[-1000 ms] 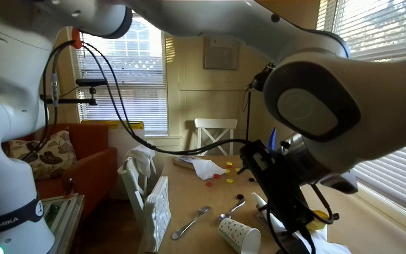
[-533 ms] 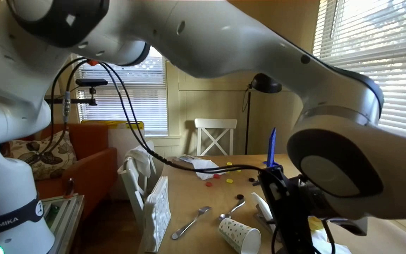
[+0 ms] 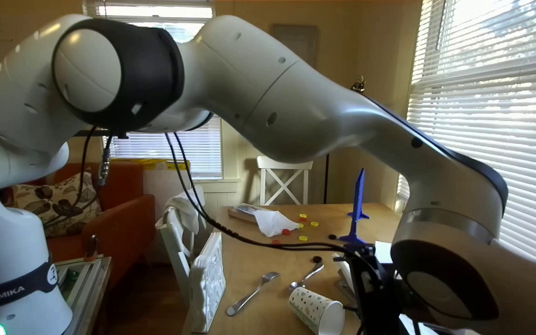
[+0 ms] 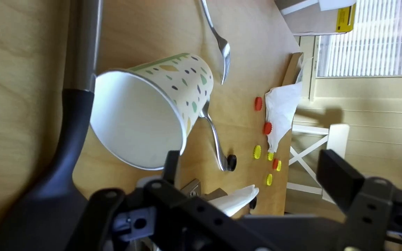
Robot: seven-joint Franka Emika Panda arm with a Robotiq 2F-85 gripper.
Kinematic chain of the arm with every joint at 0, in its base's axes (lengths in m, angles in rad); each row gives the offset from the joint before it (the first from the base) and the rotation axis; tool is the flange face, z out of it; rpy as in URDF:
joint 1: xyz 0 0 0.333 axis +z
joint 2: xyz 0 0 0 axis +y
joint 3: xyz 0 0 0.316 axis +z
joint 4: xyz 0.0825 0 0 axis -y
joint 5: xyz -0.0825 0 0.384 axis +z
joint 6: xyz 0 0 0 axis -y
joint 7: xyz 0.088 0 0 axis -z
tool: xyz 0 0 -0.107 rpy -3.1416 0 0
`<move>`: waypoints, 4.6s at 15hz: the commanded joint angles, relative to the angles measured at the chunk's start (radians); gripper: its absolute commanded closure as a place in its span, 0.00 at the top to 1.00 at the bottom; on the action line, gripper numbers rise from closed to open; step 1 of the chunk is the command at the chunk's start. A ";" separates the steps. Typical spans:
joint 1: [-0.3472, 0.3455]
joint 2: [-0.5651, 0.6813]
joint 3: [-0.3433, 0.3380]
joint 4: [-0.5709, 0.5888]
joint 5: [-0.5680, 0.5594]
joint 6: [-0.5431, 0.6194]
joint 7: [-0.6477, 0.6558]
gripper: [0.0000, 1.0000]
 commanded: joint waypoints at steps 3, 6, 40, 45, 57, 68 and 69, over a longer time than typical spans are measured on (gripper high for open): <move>-0.028 0.118 0.026 0.147 -0.009 -0.074 0.083 1.00; -0.025 0.159 0.033 0.198 -0.019 -0.086 0.123 1.00; -0.014 0.337 0.042 0.461 -0.053 -0.186 0.589 0.68; -0.012 0.364 0.058 0.489 -0.101 -0.236 0.671 0.99; -0.005 0.375 0.044 0.523 -0.116 -0.269 0.699 0.00; 0.234 0.061 -0.041 0.406 -0.272 -0.121 0.647 0.01; 0.266 0.049 -0.056 0.402 -0.295 -0.086 0.643 0.01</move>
